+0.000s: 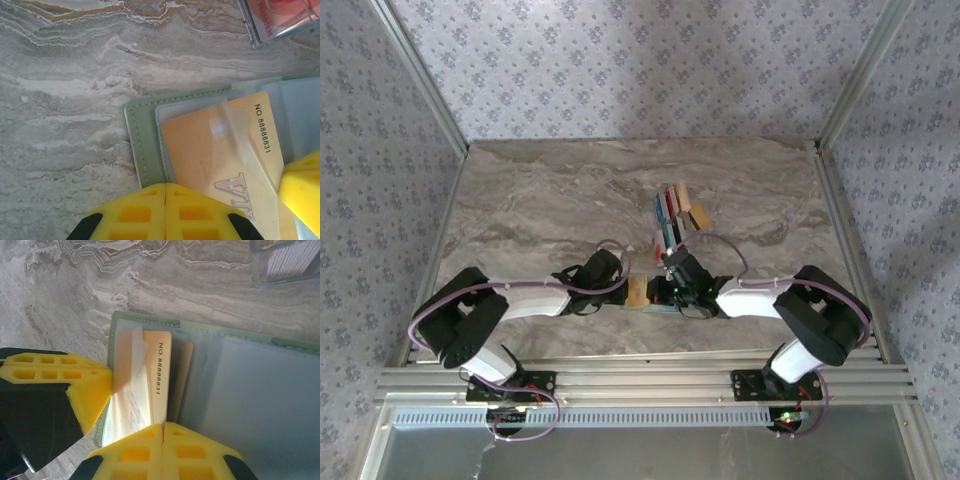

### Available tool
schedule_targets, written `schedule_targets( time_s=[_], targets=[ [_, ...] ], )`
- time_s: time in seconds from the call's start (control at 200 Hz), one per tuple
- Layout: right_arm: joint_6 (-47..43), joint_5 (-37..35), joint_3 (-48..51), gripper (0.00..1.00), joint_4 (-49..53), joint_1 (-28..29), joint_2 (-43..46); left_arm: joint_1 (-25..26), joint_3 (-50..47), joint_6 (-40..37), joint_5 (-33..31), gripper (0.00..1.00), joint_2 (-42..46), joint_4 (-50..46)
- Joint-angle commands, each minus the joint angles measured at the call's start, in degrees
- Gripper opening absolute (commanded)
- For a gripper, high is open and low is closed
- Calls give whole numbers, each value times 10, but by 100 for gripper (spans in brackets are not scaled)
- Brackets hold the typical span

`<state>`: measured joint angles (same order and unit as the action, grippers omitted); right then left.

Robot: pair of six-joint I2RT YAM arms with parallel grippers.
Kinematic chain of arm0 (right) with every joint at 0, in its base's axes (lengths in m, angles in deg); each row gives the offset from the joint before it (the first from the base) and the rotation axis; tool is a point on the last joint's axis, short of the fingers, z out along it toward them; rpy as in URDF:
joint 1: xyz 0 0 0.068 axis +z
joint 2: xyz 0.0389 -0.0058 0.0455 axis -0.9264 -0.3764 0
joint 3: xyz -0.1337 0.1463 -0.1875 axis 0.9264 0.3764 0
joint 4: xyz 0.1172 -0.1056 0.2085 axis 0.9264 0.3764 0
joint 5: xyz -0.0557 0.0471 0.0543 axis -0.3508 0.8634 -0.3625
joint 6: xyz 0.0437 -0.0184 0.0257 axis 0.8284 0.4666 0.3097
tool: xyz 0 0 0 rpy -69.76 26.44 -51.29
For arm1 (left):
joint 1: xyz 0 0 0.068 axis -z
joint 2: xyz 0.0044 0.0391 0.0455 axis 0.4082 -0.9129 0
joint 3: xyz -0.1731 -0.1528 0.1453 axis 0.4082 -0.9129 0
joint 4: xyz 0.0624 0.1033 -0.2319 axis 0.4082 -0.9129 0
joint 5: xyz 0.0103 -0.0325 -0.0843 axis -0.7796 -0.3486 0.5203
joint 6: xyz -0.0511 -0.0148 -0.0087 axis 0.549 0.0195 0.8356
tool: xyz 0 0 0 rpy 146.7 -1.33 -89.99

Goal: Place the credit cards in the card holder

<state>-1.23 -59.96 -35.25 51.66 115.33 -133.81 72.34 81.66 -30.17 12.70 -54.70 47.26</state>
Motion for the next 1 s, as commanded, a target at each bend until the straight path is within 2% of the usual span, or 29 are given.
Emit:
schedule_targets(
  time_s=[0.0,0.28,0.35,0.45,0.725,0.874,0.994],
  targets=[
    [30,-5,15,0,-33,15,-1,17,-10,13,10,6,-25,8],
    [-5,24,0,0,-51,40,-8,22,-9,16,7,7,-25,9],
    [-26,39,-17,0,-18,42,-12,22,-9,16,6,8,-24,6],
    [-45,19,-30,3,42,42,-2,22,-10,16,0,8,-19,1],
    [-98,-50,-61,36,213,38,64,21,-17,12,-5,10,-5,-4],
    [-124,-78,-82,39,280,37,86,21,-17,11,-1,10,-6,-3],
    [-126,-142,-98,37,335,32,90,21,-19,11,1,10,-5,-1]
  ],
)
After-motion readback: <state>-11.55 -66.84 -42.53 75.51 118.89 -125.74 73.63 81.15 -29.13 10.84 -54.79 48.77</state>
